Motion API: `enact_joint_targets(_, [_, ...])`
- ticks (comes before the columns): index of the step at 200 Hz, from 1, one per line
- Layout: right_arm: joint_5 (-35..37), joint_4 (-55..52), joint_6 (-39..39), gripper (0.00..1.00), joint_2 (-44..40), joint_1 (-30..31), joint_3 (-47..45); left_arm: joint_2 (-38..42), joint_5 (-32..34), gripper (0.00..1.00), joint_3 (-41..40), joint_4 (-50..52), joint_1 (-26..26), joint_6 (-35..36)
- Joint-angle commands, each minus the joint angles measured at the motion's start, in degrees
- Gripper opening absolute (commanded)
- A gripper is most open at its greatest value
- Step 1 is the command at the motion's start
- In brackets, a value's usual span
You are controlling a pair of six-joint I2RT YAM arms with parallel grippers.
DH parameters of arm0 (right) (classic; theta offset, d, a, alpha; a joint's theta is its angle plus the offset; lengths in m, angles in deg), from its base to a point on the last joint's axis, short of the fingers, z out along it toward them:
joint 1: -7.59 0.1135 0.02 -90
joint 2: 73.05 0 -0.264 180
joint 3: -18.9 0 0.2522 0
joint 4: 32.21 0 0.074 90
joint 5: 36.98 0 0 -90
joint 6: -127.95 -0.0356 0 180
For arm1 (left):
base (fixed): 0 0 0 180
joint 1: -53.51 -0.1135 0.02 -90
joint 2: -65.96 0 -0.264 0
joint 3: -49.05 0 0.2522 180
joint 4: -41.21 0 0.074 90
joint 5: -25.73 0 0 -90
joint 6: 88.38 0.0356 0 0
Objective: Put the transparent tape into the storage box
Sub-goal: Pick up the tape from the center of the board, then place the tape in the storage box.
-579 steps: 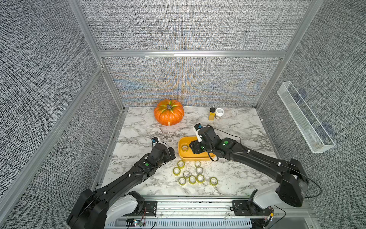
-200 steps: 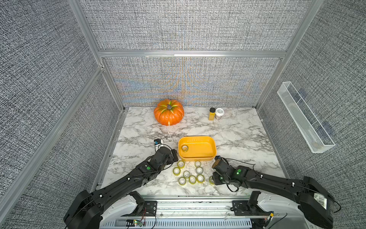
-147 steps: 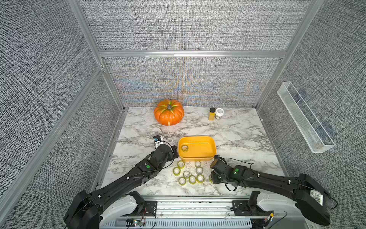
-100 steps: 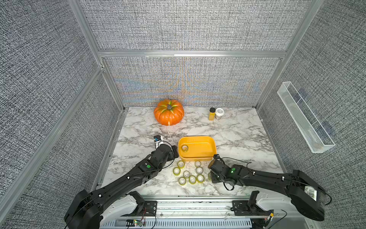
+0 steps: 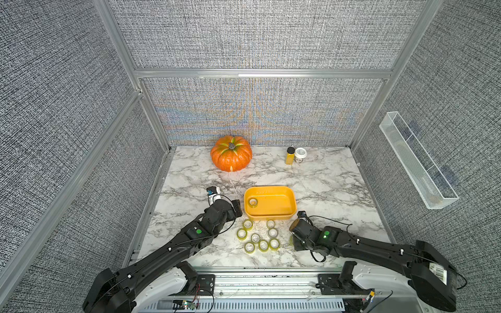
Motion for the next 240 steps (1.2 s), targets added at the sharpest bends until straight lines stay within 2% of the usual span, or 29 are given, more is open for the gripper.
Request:
enact_joint_targets(1, [1.05,-1.09,0.56,0.03,-1.65,-0.04,0.85,0.42,1.13,1.00,0.20,0.36,0.05,0.40])
enact_joint_targets(77, [3.12,-5.06,3.22,0.00,-4.57,-0.84,9.40,2.05,3.34,1.00,-0.72,0.09,0.04,0.92])
enact_joint_targets(121, [2.63,0.04,9.35,0.00,-4.02,-3.52,15.48,1.02,1.44,1.00,1.14,-1.51,-0.13,3.37])
enact_joint_targets(151, [-0.41,2.91,15.46,0.00,2.00,-8.10,21.92,-4.13,-1.34,1.00,5.16,-3.83,-0.63,5.17])
enact_joint_targets(193, [-6.11,5.54,19.68,0.00,13.87,-12.59,29.80,-11.62,-4.03,1.00,10.35,-3.49,-1.23,4.33])
enact_joint_targets(240, [-7.80,6.17,21.05,0.00,24.30,-13.40,35.06,-10.04,-3.93,1.00,7.99,-3.13,-2.03,3.39])
